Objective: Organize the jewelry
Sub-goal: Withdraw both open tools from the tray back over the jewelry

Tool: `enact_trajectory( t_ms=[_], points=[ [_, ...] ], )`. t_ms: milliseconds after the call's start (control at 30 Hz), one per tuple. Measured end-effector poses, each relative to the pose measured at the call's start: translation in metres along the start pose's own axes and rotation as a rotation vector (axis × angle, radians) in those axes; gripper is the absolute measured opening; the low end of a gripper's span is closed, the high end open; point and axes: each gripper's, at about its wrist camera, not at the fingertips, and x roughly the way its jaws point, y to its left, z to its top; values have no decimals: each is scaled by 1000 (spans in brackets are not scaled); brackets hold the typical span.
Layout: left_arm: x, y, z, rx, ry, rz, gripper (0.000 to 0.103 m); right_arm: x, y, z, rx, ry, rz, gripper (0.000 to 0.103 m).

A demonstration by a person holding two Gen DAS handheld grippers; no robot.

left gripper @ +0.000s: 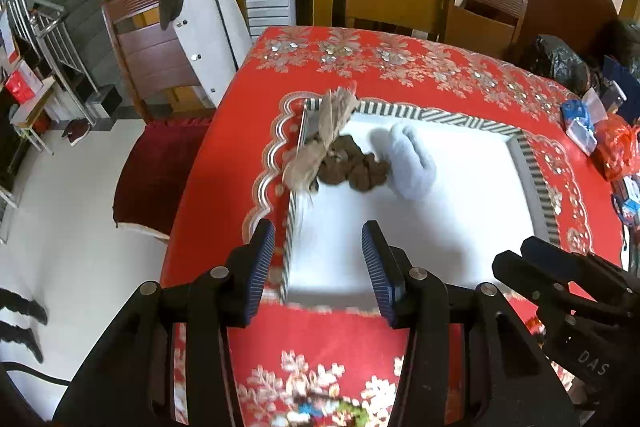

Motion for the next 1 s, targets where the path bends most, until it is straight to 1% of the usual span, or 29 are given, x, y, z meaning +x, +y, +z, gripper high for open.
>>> enact_trajectory(
  t_ms=[200, 367, 467, 767, 1000],
  points=[
    [-20, -7, -31, 7, 7, 8, 45, -23, -3, -35, -16, 13, -9, 46],
    [-36, -13, -57, 7, 18, -9, 45, -44, -4, -61, -18, 14, -16, 48],
    [-46, -13, -69, 6, 13, -5, 45, -53, -5, -72, -22, 15, -14, 57],
    [-73, -14, -98, -17, -5, 18, 45, -77, 1, -101, -54, 7, -17, 57],
    [-88, -16, -116, -21, -17, 18, 45, -91, 0, -118, -63, -4, -23, 57]
  ],
)
